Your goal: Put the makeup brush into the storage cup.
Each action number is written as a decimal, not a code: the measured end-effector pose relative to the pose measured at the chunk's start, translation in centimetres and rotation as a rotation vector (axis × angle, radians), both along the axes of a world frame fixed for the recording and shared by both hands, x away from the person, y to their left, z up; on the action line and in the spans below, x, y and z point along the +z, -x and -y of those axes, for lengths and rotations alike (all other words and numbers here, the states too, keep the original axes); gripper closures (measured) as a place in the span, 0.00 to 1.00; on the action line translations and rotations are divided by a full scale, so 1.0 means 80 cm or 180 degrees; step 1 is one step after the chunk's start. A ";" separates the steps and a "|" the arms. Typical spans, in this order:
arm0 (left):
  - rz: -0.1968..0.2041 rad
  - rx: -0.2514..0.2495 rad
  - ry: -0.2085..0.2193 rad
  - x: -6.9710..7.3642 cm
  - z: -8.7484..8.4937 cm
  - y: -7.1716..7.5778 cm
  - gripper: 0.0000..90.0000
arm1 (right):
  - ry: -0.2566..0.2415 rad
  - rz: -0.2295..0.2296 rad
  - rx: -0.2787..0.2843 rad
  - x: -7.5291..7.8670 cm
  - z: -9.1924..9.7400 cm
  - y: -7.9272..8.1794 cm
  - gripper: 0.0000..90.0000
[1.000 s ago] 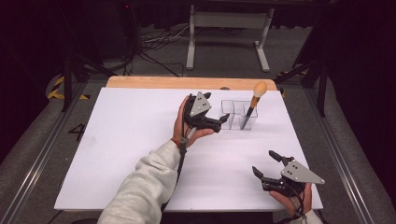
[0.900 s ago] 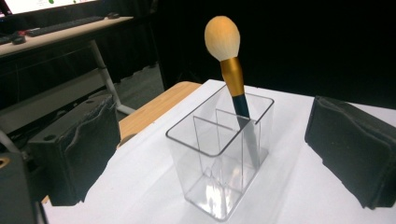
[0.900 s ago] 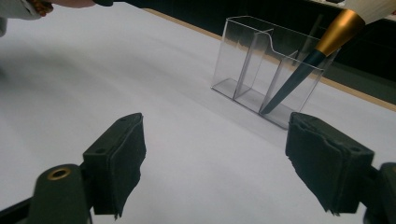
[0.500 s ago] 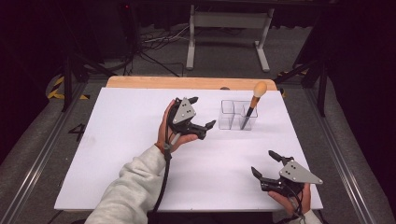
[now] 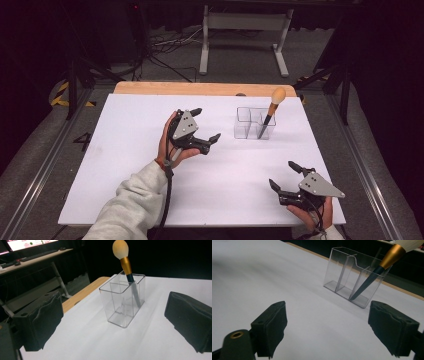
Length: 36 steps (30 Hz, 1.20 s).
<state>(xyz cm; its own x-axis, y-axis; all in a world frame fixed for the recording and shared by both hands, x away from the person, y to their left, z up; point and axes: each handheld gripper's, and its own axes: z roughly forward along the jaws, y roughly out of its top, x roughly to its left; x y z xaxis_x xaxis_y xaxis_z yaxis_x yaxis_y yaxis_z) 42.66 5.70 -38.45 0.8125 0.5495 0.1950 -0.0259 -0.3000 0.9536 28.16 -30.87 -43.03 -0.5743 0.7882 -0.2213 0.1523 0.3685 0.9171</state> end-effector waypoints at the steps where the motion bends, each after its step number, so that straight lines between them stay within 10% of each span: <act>1: -0.0006 0.0007 -0.0015 -0.001 -0.002 0.001 0.03 | 0.0007 0.0003 -0.0003 0.000 0.000 0.000 0.18; 36: 0.0136 0.0223 -0.0321 -0.010 -0.090 0.050 0.04 | 0.0061 0.0055 -0.0005 0.001 -0.004 0.002 0.17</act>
